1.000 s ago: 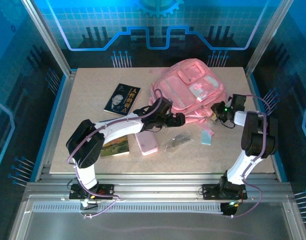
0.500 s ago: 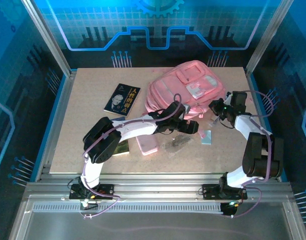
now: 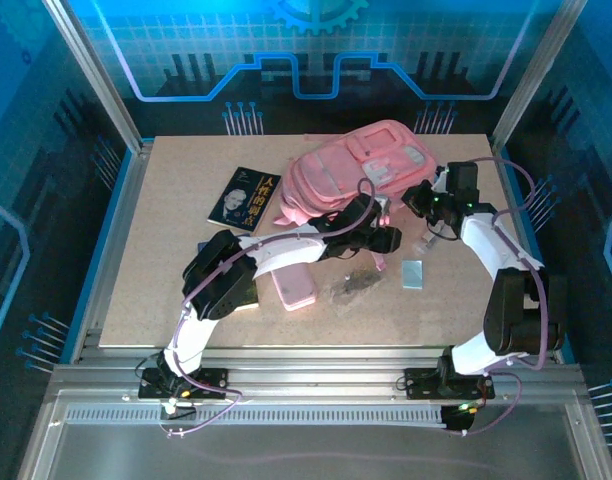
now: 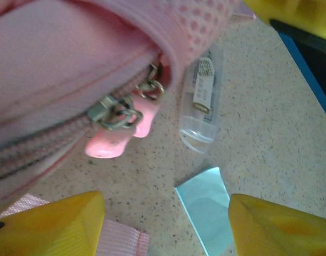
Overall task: Pack the student bag
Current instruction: Unzip the student bag at the top-center of the table.
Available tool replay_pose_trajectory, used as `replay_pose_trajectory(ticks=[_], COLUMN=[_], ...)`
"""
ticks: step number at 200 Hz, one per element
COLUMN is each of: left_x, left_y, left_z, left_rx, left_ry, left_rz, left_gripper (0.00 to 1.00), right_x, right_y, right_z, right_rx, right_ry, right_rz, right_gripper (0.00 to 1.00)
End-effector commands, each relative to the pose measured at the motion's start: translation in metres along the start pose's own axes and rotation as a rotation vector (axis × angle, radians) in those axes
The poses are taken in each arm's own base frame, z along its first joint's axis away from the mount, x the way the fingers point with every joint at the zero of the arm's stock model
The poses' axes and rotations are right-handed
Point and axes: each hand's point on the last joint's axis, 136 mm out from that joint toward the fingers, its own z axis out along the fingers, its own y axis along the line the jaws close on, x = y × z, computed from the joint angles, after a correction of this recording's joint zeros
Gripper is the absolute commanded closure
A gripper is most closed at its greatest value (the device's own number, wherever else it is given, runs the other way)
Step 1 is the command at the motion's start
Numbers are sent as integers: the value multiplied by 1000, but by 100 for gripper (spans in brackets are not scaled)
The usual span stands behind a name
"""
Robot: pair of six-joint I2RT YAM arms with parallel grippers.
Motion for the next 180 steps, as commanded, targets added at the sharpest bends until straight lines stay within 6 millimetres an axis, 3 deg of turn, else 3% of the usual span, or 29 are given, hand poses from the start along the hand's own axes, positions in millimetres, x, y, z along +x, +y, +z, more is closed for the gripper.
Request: replay_pose_trajectory(ticks=[1, 49, 80, 104, 151, 180], left_x=[-23, -61, -79, -80, -84, -85], left_y=[20, 46, 46, 44, 48, 55], left_z=[-2, 0, -2, 1, 1, 2], left_rx=[-51, -78, -59, -42, -52, -64], left_ry=[-54, -120, -148, -148, -170, -169], left_rz=[-50, -102, -80, -65, -49, -52], left_gripper=[36, 32, 35, 41, 66, 71], right_x=[-5, -1, -1, 0, 3, 5], right_y=[18, 28, 32, 35, 33, 32], right_z=[-1, 4, 1, 2, 4, 4], right_rx=[-33, -76, -80, -98, -97, -102], right_ry=[6, 54, 60, 66, 80, 79], right_rz=[-21, -23, -37, -30, -27, -24], right_gripper=[100, 100, 100, 100, 100, 100])
